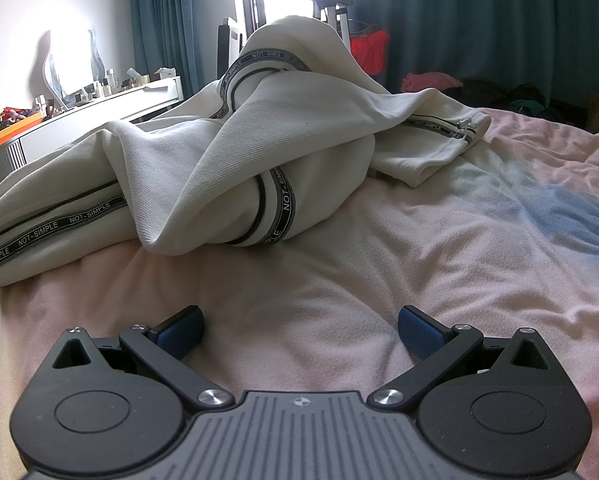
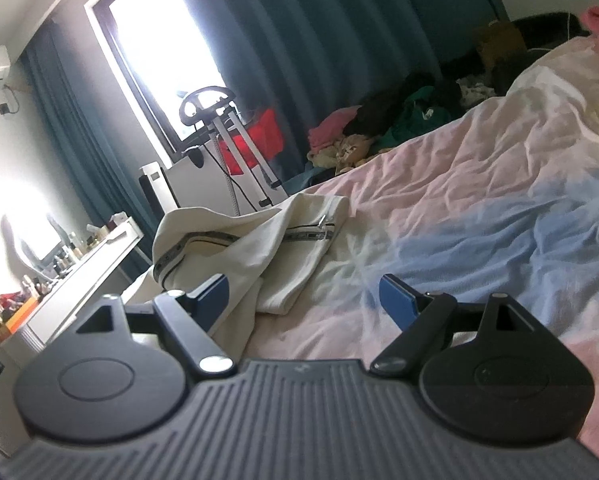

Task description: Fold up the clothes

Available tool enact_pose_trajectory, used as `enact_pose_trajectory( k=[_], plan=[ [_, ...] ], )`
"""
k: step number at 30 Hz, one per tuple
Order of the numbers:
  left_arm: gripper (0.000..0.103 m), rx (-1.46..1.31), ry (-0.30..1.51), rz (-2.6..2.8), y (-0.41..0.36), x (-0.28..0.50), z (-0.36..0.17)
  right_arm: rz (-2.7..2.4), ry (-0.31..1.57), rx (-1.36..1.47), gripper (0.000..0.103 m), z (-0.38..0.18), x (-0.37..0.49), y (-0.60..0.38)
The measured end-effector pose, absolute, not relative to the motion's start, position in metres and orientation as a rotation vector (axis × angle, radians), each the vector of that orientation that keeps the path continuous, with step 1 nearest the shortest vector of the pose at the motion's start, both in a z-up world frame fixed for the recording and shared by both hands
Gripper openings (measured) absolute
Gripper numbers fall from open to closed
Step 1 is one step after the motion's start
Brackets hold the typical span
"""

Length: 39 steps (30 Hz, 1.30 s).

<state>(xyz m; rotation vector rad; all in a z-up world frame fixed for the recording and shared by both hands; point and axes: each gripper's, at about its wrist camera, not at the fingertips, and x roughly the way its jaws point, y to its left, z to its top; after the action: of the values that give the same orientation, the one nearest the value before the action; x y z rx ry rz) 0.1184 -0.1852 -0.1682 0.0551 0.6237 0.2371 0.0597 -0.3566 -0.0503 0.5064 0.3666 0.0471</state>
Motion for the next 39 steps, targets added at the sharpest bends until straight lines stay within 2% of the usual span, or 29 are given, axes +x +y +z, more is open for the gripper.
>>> enact_pose_trajectory(
  k=[18, 22, 26, 31, 35, 39],
  plan=[
    [0.103, 0.091, 0.63, 0.232, -0.188, 0.121, -0.169, 0.067, 0.382, 0.502, 0.084, -0.055, 0.07, -0.351],
    [0.103, 0.147, 0.654, 0.115, -0.177, 0.122, -0.156, 0.06, 0.37, 0.504, 0.084, -0.053, 0.068, -0.353],
    [0.103, 0.361, 0.526, 0.022, -0.165, 0.11, -0.13, 0.041, 0.354, 0.529, 0.084, -0.052, 0.065, -0.361],
    [0.103, 0.391, 0.341, -0.112, -0.134, 0.095, -0.083, 0.025, 0.358, 0.566, 0.084, -0.055, 0.066, -0.368],
    [0.103, 0.332, 0.34, -0.132, -0.118, 0.118, -0.064, 0.025, 0.396, 0.603, 0.084, -0.062, 0.074, -0.368],
    [0.103, 0.251, 0.345, -0.116, -0.104, 0.14, -0.073, 0.034, 0.425, 0.581, 0.084, -0.068, 0.08, -0.359]
  ],
)
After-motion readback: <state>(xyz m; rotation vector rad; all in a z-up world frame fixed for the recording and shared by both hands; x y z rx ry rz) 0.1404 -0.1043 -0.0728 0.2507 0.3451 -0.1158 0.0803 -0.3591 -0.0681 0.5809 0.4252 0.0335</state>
